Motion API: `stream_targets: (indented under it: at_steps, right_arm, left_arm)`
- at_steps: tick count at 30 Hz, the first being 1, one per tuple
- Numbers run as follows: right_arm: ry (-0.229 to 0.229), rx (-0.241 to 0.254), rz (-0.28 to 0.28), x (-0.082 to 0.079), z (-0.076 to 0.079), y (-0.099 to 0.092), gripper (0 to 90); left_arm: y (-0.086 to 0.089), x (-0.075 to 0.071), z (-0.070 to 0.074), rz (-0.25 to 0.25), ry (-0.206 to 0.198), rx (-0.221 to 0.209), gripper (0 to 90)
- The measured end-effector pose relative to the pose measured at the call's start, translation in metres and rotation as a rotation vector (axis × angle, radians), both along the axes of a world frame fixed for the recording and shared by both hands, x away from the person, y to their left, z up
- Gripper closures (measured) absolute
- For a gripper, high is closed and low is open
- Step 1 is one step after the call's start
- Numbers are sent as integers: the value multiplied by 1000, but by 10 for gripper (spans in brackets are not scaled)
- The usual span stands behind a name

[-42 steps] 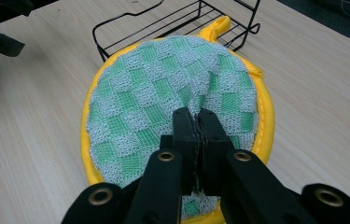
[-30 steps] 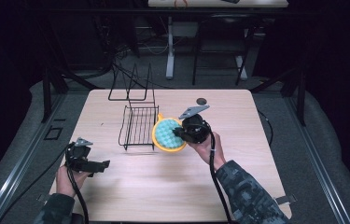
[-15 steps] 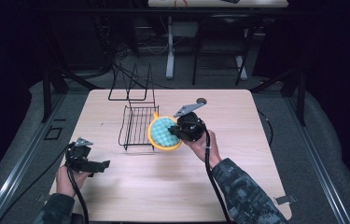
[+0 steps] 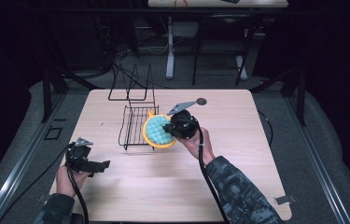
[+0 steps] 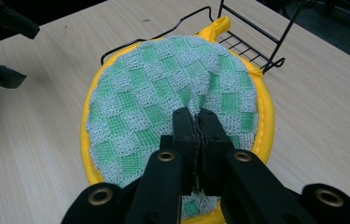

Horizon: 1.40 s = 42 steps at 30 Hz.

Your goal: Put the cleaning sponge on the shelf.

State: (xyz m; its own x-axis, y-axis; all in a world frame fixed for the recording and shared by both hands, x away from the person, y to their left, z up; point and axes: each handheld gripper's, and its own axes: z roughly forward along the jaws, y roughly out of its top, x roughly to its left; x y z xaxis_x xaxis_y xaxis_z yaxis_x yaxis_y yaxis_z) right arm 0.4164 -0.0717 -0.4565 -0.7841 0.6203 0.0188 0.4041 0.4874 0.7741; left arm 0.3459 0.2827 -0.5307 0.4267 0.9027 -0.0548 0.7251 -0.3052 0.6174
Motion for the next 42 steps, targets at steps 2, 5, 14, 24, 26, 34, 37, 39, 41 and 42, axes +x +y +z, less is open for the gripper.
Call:
stream_targets:
  at_steps: [2,5,14,24,26,34,37,39,41,42]
  right_arm:
    - [-1,-3,2,2,-1,3,877]
    - [-1,-5,5,5,-3,10,877]
    - [-3,-7,6,11,-6,22,877]
    - [-12,-4,2,18,-10,33,876]
    - [-15,-4,2,19,-12,36,877]
    - [-16,-11,-3,24,-17,45,876]
    - [-18,-9,-5,26,-18,48,876]
    - [-20,-8,-7,26,-19,50,876]
    - [-21,-7,-9,27,-20,52,876]
    - [-23,-9,-6,27,-20,53,876]
  left_arm:
    - [0,0,0,0,0,0,1]
    - [0,0,0,-1,1,-1,2]
    - [0,0,0,-6,2,0,3]
    - [0,0,0,-6,4,-2,3]
    - [0,0,0,-7,5,-2,3]
    - [0,1,0,-10,7,-2,3]
    - [0,1,0,-10,8,-2,2]
    - [0,1,0,-10,8,-2,3]
    - [0,1,-1,-11,8,-3,3]
    - [0,1,0,-11,7,-3,3]
